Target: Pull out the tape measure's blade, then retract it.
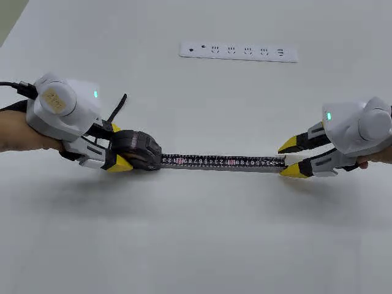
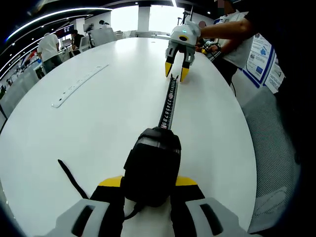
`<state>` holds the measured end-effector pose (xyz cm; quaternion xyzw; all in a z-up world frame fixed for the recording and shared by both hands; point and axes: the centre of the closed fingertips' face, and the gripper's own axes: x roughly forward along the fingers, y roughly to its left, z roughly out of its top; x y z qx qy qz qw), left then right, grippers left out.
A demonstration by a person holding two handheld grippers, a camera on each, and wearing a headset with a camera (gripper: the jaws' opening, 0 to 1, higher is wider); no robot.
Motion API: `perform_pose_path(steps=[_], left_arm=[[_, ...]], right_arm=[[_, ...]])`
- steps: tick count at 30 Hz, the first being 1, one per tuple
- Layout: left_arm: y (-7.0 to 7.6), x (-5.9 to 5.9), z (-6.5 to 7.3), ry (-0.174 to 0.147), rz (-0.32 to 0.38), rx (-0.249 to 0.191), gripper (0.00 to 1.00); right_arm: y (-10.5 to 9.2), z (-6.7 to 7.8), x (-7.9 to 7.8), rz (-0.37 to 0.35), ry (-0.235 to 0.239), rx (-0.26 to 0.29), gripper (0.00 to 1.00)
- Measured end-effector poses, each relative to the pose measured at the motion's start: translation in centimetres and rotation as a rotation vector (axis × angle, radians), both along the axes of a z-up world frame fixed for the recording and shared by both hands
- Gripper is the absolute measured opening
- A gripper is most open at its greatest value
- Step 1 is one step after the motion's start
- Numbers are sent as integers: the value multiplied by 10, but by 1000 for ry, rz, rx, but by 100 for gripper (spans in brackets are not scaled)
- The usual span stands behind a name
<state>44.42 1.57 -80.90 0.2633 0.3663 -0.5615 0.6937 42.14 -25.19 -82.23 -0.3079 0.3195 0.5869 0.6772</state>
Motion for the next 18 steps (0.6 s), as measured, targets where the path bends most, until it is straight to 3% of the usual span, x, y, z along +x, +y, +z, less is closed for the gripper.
perform_pose_path(steps=[2,6,13,18], left_arm=[[1,0,0,-3,1,5,34],[3,0,1,-3,-2,6,47],[2,-1,8,-19,-12,-4,71],[2,-1,11,-36,-21,-9,85]], right_arm=[[-2,1,0,-13,2,-2,30],[-6,2,0,-37,3,-2,43],[-6,5,0,-86,15,17,78],[-5,8,2,-102,7,27,94]])
